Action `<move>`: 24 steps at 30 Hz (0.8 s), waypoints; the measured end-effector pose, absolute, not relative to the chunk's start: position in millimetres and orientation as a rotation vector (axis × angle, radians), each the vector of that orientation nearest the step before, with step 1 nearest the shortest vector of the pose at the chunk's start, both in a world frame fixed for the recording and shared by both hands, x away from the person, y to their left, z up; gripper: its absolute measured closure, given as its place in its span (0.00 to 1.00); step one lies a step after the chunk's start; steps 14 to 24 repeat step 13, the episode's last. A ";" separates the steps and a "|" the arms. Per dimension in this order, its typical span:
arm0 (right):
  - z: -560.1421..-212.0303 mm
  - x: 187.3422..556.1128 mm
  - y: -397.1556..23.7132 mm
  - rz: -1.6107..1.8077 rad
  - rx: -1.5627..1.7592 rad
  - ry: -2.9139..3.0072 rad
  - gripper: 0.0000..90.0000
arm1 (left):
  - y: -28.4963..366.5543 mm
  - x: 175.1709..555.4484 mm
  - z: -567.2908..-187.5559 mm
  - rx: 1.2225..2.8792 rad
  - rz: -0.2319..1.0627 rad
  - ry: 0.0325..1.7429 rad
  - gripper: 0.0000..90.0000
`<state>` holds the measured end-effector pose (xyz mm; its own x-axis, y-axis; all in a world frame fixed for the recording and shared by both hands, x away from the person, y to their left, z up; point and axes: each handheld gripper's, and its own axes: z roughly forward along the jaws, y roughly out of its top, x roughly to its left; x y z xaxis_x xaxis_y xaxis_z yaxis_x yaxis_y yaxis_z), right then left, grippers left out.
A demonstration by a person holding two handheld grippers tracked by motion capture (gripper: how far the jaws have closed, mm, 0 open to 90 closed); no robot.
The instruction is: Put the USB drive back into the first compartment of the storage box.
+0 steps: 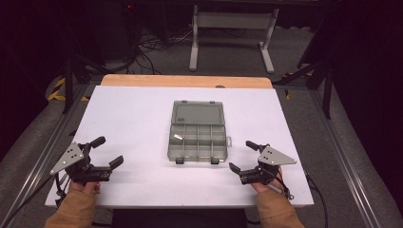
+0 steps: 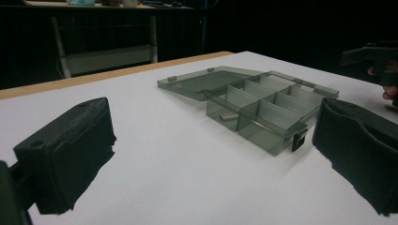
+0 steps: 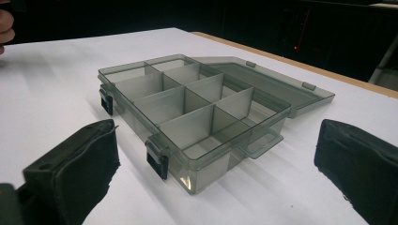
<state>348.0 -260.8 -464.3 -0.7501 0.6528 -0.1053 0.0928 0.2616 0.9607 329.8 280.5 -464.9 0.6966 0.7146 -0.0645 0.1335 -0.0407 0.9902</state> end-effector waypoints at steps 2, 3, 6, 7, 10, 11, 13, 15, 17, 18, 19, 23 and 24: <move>-465.2 348.3 -259.5 1.493 0.672 2.054 0.01 | 280.8 329.8 -464.9 1.568 0.538 0.715 0.00; -465.3 348.1 -258.9 1.493 0.668 2.055 0.01 | 280.8 329.9 -465.0 1.567 0.538 0.715 0.00; -465.3 348.1 -258.3 1.492 0.663 2.055 0.01 | 280.8 330.3 -465.3 1.566 0.533 0.716 0.00; -465.2 348.3 -258.5 1.497 0.665 2.054 0.01 | 280.8 330.5 -465.4 1.566 0.532 0.717 0.00; -463.8 348.2 -259.7 1.521 0.659 2.033 0.01 | 281.1 331.1 -465.7 1.565 0.526 0.719 0.00; -462.8 348.3 -260.4 1.535 0.654 2.023 0.01 | 281.1 331.1 -465.9 1.563 0.527 0.720 0.00; -461.6 347.9 -261.3 1.544 0.660 2.016 0.01 | 281.6 331.2 -465.9 1.562 0.525 0.721 0.00; -461.6 347.9 -261.3 1.544 0.660 2.016 0.01 | 281.6 331.2 -465.9 1.562 0.525 0.721 0.00; -461.6 347.9 -261.3 1.544 0.660 2.016 0.01 | 281.6 331.2 -465.9 1.562 0.525 0.721 0.00; -461.6 347.9 -261.3 1.544 0.660 2.016 0.01 | 281.6 331.2 -465.9 1.562 0.525 0.721 0.00; -461.6 347.9 -261.3 1.544 0.660 2.016 0.01 | 281.6 331.2 -465.9 1.562 0.525 0.721 0.00; -461.6 347.9 -261.3 1.544 0.660 2.016 0.01 | 281.6 331.2 -465.9 1.562 0.525 0.721 0.00; -461.6 347.9 -261.3 1.544 0.660 2.016 0.01 | 281.6 331.2 -465.9 1.562 0.525 0.721 0.00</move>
